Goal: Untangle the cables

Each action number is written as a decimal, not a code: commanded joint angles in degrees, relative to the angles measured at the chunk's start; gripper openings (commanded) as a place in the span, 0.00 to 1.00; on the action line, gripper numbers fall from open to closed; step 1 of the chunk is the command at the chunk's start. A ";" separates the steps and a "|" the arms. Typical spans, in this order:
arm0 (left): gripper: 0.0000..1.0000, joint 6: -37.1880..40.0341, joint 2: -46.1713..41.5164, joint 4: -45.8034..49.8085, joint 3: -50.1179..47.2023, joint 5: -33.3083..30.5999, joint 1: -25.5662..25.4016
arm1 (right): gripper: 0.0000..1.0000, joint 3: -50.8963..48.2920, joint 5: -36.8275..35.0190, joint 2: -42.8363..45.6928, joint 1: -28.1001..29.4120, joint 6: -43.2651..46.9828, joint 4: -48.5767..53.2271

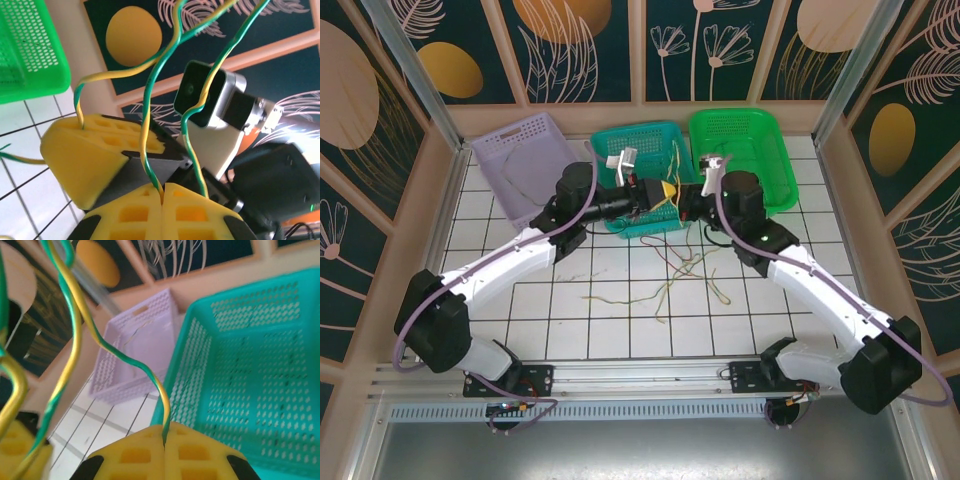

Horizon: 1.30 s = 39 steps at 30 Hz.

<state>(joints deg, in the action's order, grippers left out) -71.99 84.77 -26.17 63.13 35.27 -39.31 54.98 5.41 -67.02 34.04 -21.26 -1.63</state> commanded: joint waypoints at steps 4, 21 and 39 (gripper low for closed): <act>0.00 -9.80 -4.23 -6.43 -0.75 -1.70 -0.90 | 0.00 -6.00 -25.70 2.03 0.94 8.26 -17.76; 0.00 -14.46 -15.89 17.48 -0.74 -10.62 0.41 | 0.00 -9.39 -36.87 -2.42 -4.87 45.87 -36.23; 0.00 11.40 -1.22 36.13 23.82 -12.96 2.12 | 0.64 8.79 -10.78 11.56 -3.81 -9.10 7.38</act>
<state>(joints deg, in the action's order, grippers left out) -70.11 81.54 2.52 82.48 23.03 -37.39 59.72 -9.10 -58.04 30.09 -12.12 -4.95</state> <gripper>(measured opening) 0.039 0.636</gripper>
